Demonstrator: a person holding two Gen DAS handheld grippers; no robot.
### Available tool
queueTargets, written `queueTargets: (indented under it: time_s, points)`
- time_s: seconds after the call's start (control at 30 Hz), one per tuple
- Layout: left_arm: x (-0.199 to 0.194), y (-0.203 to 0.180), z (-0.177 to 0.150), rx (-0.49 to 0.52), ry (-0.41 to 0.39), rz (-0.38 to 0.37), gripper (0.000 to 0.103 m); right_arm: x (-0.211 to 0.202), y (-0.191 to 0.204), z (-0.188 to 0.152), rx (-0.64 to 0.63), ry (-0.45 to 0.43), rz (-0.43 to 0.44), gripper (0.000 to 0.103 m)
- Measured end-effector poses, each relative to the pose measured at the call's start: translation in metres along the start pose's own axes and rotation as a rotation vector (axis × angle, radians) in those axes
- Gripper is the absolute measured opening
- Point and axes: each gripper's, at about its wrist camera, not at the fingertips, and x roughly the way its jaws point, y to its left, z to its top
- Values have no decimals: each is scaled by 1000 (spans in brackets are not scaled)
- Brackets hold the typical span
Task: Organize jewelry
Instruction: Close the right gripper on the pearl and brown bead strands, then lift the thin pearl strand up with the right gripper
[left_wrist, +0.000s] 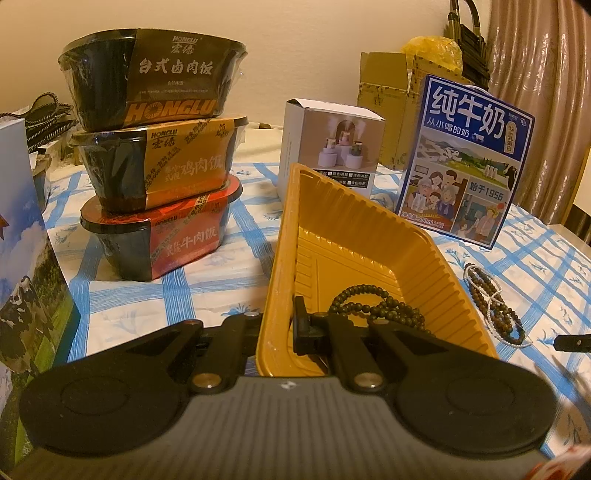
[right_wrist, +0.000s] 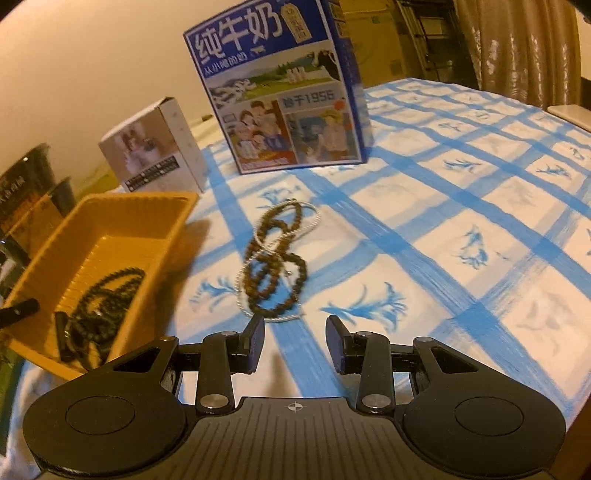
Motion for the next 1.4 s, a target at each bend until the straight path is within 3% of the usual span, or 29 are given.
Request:
queueTargets:
  time_s: [0.4,0.63,0.9,1.27,1.4]
  points:
    - [0,0,0,2,0,-1,5,24,22,11,-228,-25,-13,37]
    - [0,0,0,2,1,-1,5,57,31,31,-355,-20,-7,24]
    - [1,1,-1,0,2,-1,5,88,49,44,-523,1,30,20]
    - [1,2,-1,-2,4,-2,5,120,52,48,-593,72,24,14]
    - [1,2,-1,-2,5,-2,5,122,55,47,-616,84,32,4]
